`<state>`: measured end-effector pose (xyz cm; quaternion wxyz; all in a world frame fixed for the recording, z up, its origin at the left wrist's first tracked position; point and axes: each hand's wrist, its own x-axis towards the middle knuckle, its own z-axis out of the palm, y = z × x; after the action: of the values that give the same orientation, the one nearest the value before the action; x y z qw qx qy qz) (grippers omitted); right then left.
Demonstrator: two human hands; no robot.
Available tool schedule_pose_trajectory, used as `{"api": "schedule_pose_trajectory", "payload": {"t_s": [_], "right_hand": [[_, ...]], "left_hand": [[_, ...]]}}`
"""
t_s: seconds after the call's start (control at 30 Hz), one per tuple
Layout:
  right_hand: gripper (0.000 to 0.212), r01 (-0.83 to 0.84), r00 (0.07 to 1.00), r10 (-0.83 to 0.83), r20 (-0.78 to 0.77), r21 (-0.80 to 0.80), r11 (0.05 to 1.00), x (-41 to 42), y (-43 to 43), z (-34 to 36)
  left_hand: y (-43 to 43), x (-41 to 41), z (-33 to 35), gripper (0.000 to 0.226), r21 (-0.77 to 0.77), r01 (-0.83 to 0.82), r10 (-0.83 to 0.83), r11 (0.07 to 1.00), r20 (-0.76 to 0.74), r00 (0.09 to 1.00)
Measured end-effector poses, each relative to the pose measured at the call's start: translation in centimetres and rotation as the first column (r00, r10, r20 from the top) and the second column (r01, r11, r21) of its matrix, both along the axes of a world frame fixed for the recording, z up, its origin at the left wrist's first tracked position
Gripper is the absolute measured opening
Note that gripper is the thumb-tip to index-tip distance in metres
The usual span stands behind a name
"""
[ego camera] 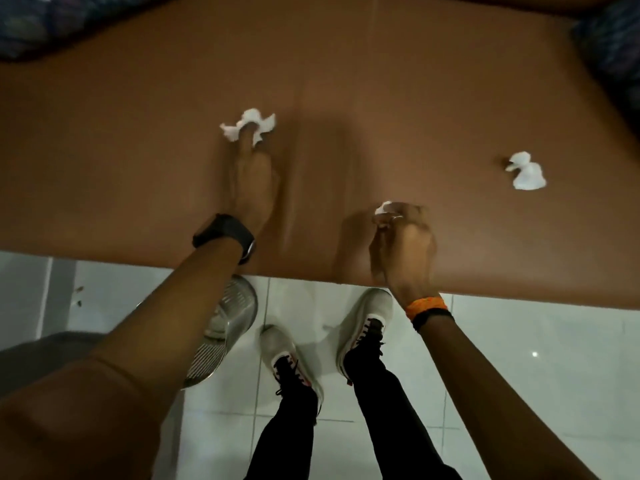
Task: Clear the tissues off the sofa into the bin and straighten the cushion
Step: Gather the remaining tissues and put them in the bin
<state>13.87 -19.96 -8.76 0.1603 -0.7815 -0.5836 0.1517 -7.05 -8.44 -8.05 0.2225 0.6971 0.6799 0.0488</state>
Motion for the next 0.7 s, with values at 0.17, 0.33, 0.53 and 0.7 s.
{"api": "schedule_pose_trajectory", "payload": {"t_s": [0.17,0.33,0.53,0.7], "right_hand": [[0.018,0.167,0.971,-0.168,-0.170,-0.025,0.986,5.2,0.8,1.3],[0.024,0.351,0.920,-0.334,-0.205,0.052,0.935,13.1,3.3,2.7],[0.021,0.429,0.870,-0.455,-0.191,-0.160,0.889,18.5,6.6,1.5],[0.025,0.430,0.845,-0.452,-0.287,-0.138,0.892,16.5,7.4,1.4]], "left_hand": [[0.0,5.4,0.2,0.017,0.006,-0.016,0.016,1.000,0.022,1.000],[-0.4,12.5,0.4,0.016,0.069,0.060,-0.077,0.996,0.288,0.955],[0.5,17.5,-0.6,0.059,-0.085,-0.037,0.066,0.996,0.369,0.927],[0.2,17.1,-0.5,0.065,-0.022,-0.228,0.217,0.973,0.416,0.883]]}}
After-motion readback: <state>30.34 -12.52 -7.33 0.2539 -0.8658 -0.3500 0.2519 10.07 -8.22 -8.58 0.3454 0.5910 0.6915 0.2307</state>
